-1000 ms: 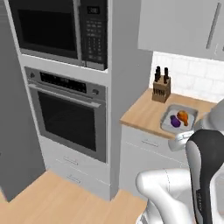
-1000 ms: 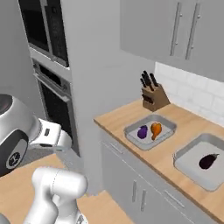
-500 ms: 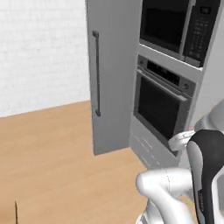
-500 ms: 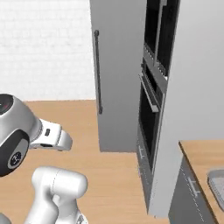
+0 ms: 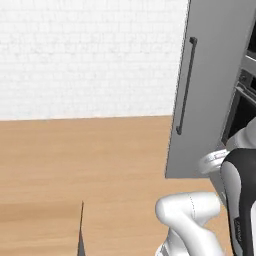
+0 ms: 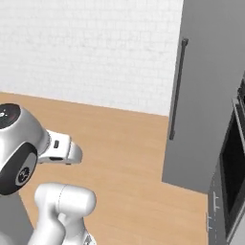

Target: Place one eggplant and one chicken drumstick in each tupperware on the nearby counter, to pack two identical lunches.

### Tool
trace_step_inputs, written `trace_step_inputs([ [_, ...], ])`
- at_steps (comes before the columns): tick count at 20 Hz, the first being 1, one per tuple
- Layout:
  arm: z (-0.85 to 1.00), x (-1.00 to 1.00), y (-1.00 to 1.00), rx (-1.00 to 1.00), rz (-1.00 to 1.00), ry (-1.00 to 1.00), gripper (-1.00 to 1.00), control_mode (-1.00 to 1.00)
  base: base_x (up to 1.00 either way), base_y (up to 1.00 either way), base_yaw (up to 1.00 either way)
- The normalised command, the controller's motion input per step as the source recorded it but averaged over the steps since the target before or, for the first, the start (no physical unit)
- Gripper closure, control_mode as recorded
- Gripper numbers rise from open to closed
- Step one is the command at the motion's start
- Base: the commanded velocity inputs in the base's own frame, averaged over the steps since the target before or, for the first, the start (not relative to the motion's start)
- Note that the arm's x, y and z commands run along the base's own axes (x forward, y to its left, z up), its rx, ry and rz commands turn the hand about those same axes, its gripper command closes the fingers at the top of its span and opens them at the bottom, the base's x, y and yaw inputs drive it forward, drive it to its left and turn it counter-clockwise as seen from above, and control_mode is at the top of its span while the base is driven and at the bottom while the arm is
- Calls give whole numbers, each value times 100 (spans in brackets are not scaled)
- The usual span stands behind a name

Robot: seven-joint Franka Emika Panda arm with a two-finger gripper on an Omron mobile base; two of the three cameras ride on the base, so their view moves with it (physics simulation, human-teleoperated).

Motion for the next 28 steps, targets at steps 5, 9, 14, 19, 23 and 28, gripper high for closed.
trace_step_inputs([
  [5,0,0,0,0,0,0,-100,100,100,39,0],
  [9,0,0,0,0,0,0,-100,100,100,19,0],
  [14,0,0,0,0,0,0,-100,100,100,1,0],
  [19,0,0,0,0,0,0,-100,100,100,6,0],
  [23,0,0,0,0,0,0,-100,100,100,50,-6],
  [28,0,0,0,0,0,0,-100,100,100,51,-8],
])
